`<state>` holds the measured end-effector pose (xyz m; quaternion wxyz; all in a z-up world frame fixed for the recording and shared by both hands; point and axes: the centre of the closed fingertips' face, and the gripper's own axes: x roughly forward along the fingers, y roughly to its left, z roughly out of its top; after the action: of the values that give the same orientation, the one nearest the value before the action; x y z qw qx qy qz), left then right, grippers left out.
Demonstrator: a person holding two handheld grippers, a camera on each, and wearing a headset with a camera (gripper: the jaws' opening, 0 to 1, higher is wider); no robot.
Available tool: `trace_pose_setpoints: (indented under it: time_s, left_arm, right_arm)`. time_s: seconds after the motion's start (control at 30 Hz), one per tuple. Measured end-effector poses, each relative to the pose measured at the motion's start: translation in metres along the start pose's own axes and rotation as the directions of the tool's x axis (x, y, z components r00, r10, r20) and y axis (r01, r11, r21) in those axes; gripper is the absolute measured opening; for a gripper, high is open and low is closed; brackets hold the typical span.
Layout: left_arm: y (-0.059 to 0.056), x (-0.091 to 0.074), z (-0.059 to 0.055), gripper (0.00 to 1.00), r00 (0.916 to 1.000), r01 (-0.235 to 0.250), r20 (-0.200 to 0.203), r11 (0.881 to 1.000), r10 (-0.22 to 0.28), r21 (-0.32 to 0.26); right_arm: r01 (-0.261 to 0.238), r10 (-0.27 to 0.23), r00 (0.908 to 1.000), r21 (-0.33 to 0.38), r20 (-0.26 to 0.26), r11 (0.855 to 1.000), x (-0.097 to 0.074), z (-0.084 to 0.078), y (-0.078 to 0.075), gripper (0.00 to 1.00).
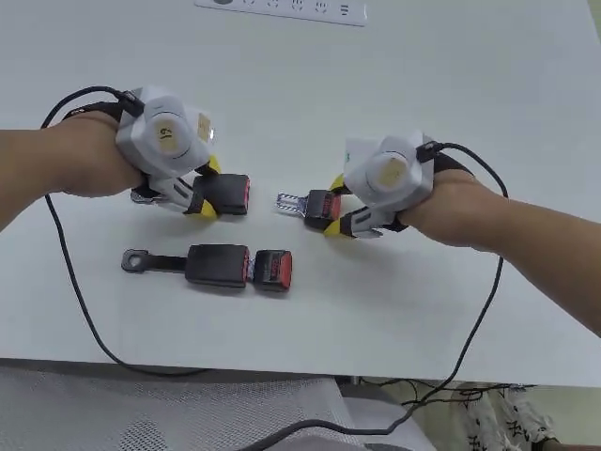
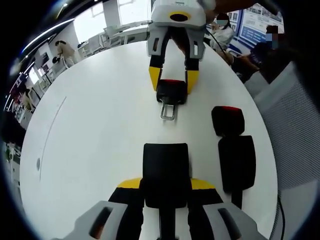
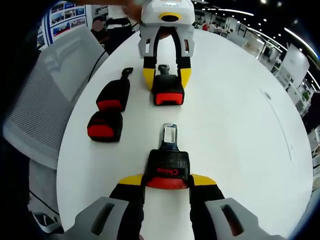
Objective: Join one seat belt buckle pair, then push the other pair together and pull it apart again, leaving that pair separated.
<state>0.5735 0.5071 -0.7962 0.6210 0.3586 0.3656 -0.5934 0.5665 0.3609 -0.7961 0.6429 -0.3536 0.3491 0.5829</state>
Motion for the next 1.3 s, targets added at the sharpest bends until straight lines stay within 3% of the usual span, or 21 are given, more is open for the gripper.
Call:
trace_pose_setpoints:
  time_s: [0.43, 0.6, 0.93, 1.3]
  left_arm:
    - [0.003, 0.000, -0.001, 0.34, 0.9999, -0.012, 0.005, 1.000, 0.012, -0.018]
    - [0.003, 0.000, 0.001, 0.34, 0.9998, -0.017, 0.002, 1.000, 0.017, -0.020]
    - [0.003, -0.001, 0.001, 0.34, 0.9994, -0.033, 0.013, 0.999, 0.033, -0.030]
    - [0.002, -0.001, 0.003, 0.34, 0.9996, -0.027, -0.003, 1.000, 0.027, -0.009]
  right_arm:
    - [0.006, -0.004, 0.9981, 0.034, -0.061, 0.999, -0.025, -0.045, -0.008, 0.31]
    - [0.004, -0.001, 0.9964, 0.031, -0.085, 1.000, -0.031, -0.056, -0.012, 0.32]
    - [0.011, -0.006, 0.9930, 0.037, -0.118, 0.999, -0.037, -0.067, -0.009, 0.32]
    - [0.032, -0.026, 0.9917, 0.045, -0.126, 0.999, -0.038, -0.066, -0.010, 0.35]
